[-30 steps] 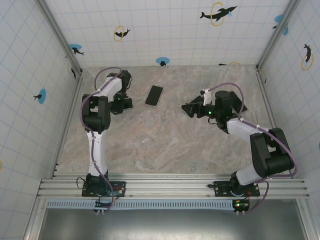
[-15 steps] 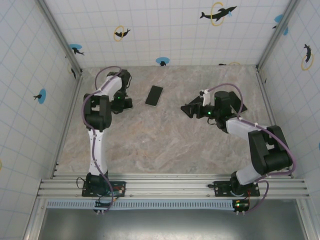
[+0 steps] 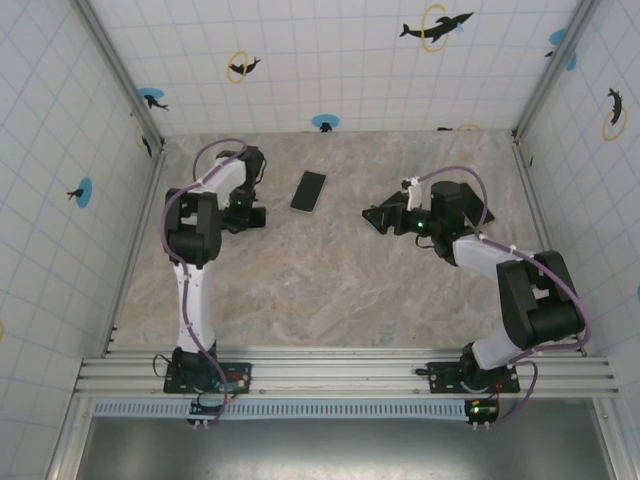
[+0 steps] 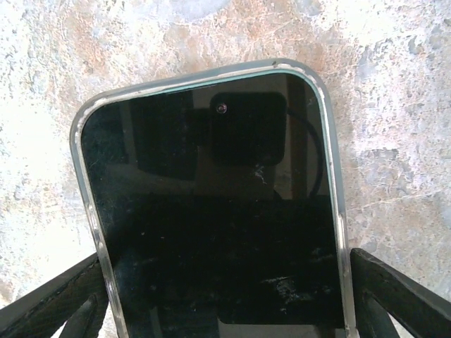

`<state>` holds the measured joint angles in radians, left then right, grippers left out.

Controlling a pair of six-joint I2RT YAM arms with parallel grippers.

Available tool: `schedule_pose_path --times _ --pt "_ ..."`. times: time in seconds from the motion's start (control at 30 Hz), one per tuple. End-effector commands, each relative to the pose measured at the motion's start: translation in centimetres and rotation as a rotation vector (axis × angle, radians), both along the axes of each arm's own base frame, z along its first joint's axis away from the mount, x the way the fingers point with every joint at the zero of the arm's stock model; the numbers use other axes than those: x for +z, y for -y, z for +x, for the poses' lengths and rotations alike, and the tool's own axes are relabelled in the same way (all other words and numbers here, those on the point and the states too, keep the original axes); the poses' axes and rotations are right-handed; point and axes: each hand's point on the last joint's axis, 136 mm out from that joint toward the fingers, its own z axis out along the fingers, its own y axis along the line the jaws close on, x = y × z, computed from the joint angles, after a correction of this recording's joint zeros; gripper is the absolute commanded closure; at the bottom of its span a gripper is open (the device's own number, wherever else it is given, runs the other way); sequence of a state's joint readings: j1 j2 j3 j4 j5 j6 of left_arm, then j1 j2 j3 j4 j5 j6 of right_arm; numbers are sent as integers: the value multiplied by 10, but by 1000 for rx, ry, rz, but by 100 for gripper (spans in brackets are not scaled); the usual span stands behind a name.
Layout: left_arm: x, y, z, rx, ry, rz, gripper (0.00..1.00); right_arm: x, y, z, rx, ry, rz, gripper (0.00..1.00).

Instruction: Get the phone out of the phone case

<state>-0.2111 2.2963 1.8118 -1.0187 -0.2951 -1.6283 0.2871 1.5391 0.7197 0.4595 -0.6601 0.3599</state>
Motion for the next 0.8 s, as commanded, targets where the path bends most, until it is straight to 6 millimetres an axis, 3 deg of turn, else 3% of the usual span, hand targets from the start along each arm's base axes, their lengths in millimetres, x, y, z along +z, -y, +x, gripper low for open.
schedule_pose_path --times 0.0,0.13,0.27,0.43,0.77 --pt "-16 0 -23 -45 -110 -31 19 5 2 -2 1 23 18 1" --pt "-18 -1 -19 -50 -87 -49 27 4 2 -3 -1 23 18 1" --pt "-7 0 -8 -80 -36 -50 38 7 1 -1 -7 15 38 1" --pt "19 3 7 -159 41 -52 40 12 -5 0 -11 -13 81 1" --pt "82 22 8 -332 201 -47 42 15 -28 0 -6 -100 172 1"
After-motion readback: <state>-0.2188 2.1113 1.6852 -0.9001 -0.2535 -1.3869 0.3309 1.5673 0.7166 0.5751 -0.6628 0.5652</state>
